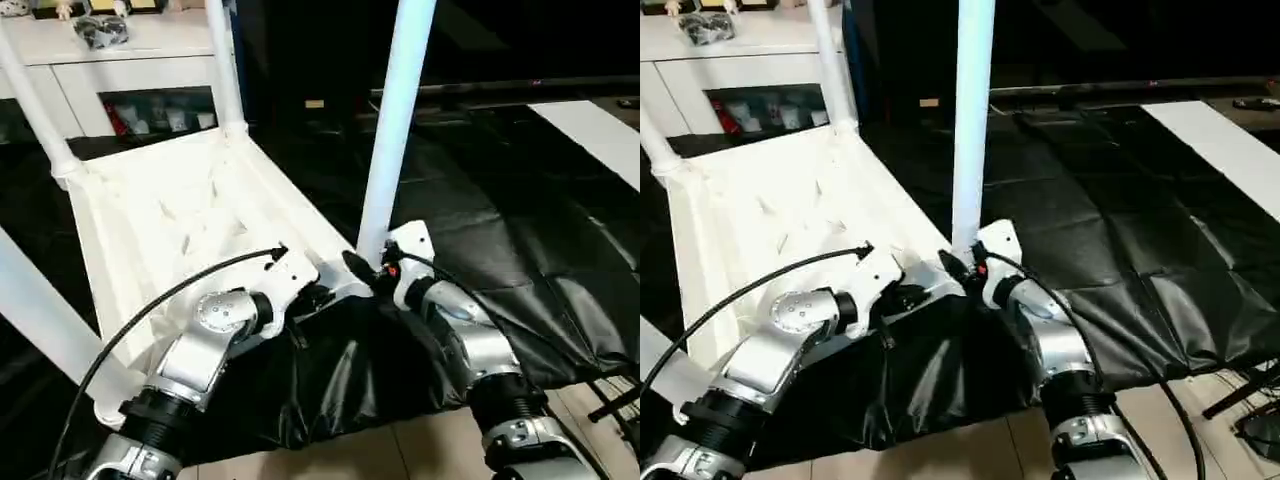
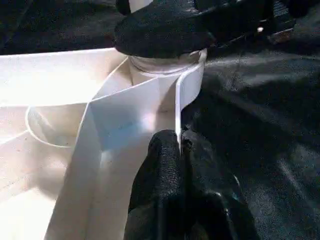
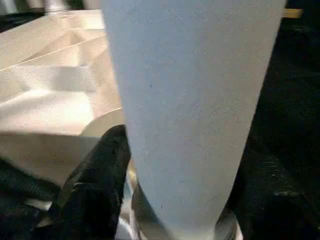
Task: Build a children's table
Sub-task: Rotate leg to tighten
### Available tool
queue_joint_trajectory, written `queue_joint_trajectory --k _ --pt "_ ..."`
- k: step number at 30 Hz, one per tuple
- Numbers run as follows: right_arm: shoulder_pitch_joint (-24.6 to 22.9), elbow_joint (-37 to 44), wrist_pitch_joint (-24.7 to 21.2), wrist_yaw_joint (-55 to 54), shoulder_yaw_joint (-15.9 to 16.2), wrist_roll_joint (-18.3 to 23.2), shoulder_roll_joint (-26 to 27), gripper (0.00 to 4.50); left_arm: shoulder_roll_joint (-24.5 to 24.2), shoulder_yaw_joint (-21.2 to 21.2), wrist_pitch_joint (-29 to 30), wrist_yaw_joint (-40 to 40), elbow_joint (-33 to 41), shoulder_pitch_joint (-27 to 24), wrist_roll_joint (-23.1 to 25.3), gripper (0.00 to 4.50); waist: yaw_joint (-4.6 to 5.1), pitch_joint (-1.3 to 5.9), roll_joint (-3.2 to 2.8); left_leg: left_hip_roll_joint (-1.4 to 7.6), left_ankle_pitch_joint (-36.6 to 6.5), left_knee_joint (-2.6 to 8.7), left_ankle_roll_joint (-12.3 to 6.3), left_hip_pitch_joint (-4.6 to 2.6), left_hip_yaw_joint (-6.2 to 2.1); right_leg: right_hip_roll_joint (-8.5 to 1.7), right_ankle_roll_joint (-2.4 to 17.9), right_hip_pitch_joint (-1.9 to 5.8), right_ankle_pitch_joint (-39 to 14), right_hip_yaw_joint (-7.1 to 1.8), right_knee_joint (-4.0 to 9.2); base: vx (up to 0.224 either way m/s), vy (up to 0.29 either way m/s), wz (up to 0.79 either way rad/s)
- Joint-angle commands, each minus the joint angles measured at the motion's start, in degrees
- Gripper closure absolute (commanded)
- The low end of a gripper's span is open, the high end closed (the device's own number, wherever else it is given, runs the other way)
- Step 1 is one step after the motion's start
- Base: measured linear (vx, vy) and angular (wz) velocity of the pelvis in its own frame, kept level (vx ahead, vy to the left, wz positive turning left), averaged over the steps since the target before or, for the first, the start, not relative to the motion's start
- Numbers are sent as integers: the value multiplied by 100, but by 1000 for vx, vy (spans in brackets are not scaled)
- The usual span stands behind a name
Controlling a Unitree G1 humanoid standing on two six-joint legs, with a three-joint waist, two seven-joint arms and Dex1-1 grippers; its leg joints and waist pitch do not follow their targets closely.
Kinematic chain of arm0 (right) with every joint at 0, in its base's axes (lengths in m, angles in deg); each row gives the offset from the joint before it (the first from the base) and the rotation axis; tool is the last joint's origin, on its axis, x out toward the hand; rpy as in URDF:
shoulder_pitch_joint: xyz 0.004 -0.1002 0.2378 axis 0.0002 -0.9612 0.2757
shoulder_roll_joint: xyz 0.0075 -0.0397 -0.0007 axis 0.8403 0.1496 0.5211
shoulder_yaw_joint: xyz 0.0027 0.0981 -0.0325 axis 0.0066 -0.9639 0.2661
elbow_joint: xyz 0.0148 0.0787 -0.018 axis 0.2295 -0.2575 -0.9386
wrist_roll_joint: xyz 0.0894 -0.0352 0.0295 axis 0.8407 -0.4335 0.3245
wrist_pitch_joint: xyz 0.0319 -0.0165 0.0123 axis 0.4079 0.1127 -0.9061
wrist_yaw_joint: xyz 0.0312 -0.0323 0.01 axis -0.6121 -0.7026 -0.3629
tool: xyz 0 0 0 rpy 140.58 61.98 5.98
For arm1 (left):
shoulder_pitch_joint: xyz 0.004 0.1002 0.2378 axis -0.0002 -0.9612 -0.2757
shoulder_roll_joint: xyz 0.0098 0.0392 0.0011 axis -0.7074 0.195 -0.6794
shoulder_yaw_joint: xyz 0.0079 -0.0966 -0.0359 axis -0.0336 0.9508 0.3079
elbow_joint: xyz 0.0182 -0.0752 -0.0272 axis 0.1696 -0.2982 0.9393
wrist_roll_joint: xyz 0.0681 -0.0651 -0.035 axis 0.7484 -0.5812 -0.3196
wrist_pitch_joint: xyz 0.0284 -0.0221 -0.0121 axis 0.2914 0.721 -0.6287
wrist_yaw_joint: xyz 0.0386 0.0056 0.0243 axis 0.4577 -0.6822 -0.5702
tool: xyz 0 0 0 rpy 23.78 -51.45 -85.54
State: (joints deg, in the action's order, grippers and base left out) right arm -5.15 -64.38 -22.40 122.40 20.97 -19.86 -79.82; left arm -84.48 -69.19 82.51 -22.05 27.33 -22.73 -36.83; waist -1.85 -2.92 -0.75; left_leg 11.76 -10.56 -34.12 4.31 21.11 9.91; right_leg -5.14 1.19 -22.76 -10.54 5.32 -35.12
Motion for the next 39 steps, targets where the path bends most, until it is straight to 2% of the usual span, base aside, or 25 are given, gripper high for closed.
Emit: queue_joint_trajectory --k 1,2,4,5,8,11,12,13,14,17,18,20,22,28,29,30,32,35,36,37,38,39 --pt "-109 5 -97 882 713 12 32 144 50 -188 -380 300 258 199 -276 450 -22 362 -54 146 -1566 447 -158 -26 -51 -298 1093 276 -1293 -292 478 0 0 0" --pt "-115 14 -85 1056 726 23 -85 144 -21 -181 -406 408 260 190 -309 450 -25 368 -57 143 -1502 440 -175 -20 -49 -297 1117 284 -1196 -293 460 0 0 0" --pt "-149 86 -74 1515 775 67 -356 144 -199 -156 -503 676 263 156 -389 450 -37 369 -24 144 -1349 428 -261 -10 -39 -295 1204 300 -967 -295 437 0 0 0" --pt "-155 101 -74 1600 782 75 -403 144 -230 -150 -521 725 261 151 -402 450 -45 374 -40 147 -1317 422 -277 -18 -37 -301 1240 294 -917 -298 424 0 0 0" --pt "-244 279 -60 2308 876 168 -720 144 -491 -131 -606 1071 255 108 -444 450 -85 362 -35 157 -1318 417 -354 -39 -20 -302 1288 282 -951 -303 433 0 0 0" --pt "-268 381 -153 2832 940 280 -944 144 -665 -95 -659 1354 222 97 -526 450 -144 351 -37 171 -1423 433 -312 -61 -18 -308 1248 272 -1202 -301 446 0 0 0" --pt "-249 403 -201 3101 959 354 -1062 158 -751 -78 -679 1489 188 121 -568 450 -164 348 6 170 -1450 435 -295 -64 -15 -309 1237 274 -1287 -300 454 0 0 0" --pt "-241 410 -206 3207 965 385 -1107 158 -789 -70 -685 1542 177 131 -586 450 -186 349 -12 178 -1422 436 -294 -69 -13 -311 1229 267 -1297 -304 450 0 0 0" --pt "-223 399 -182 3319 975 405 -1158 158 -840 -71 -712 1592 148 152 -607 450 -190 345 -2 183 -1402 438 -291 -61 -15 -317 1230 267 -1282 -307 447 0 0 0" --pt "-164 320 -170 3587 1026 405 -1262 189 -940 -54 -791 1670 54 204 -635 450 -227 352 -46 178 -1345 434 -259 -55 -19 -319 1246 270 -1217 -304 428 0 0 0" --pt "-146 303 -180 3666 1063 381 -1297 193 -958 -50 -811 1684 27 220 -636 450 -236 362 -29 175 -1324 428 -260 -56 -15 -314 1253 275 -1160 -301 427 0 0 0" --pt "-130 296 -200 3749 1100 363 -1333 196 -972 -48 -821 1717 6 234 -645 450 -259 365 -33 176 -1262 425 -263 -53 -16 -312 1273 278 -1074 -299 416 0 0 0" --pt "-107 288 -203 3864 1151 354 -1374 217 -982 -45 -846 1769 -33 259 -652 450 -299 369 -23 178 -1251 422 -259 -61 -8 -315 1287 280 -1056 -299 413 0 0 0" --pt "-26 182 -132 3928 1188 324 -1327 246 -1015 -27 -893 1821 -80 276 -676 450 -310 370 -7 177 -1214 419 -256 -58 -10 -324 1288 280 -1093 -295 408 0 0 0" --pt "-29 191 -141 3933 1196 328 -1316 248 -1017 -17 -889 1804 -68 262 -682 450 -303 369 18 178 -1205 420 -260 -56 -7 -321 1276 281 -1109 -297 410 0 0 0" --pt "-30 194 -148 3937 1200 331 -1310 249 -1019 -10 -888 1793 -64 255 -686 450 -309 368 8 178 -1195 420 -261 -57 -9 -324 1265 280 -1141 -299 409 0 0 0" --pt "-67 193 -173 3791 1165 343 -1241 251 -952 11 -839 1574 -60 219 -637 450 -304 370 50 182 -1152 419 -273 -53 -6 -325 1252 282 -1146 -300 406 0 0 0" --pt "-114 118 -217 3153 1010 300 -1003 251 -757 30 -714 1133 4 192 -499 450 -294 357 60 183 -1151 426 -262 -55 -5 -325 1210 267 -1243 -305 418 0 0 0" --pt "-132 37 -222 2710 932 234 -846 251 -616 41 -587 874 70 176 -432 450 -279 337 73 173 -1316 442 -193 -67 -8 -336 1109 253 -1604 -306 463 0 0 0" --pt "-137 -7 -214 2530 907 201 -778 252 -557 46 -525 771 98 168 -409 450 -275 330 68 174 -1369 448 -158 -71 -15 -345 1064 253 -1747 -305 472 0 0 0" --pt "-139 -52 -250 2377 881 189 -702 252 -488 47 -492 653 111 166 -377 450 -266 323 96 168 -1455 452 -108 -76 -17 -351 976 243 -2011 -302 505 0 0 0" --pt "-144 -98 -284 2183 842 170 -612 252 -409 33 -450 540 128 163 -346 450 -245 318 86 166 -1490 467 -71 -59 -33 -352 888 251 -2178 -297 515 0 0 0"
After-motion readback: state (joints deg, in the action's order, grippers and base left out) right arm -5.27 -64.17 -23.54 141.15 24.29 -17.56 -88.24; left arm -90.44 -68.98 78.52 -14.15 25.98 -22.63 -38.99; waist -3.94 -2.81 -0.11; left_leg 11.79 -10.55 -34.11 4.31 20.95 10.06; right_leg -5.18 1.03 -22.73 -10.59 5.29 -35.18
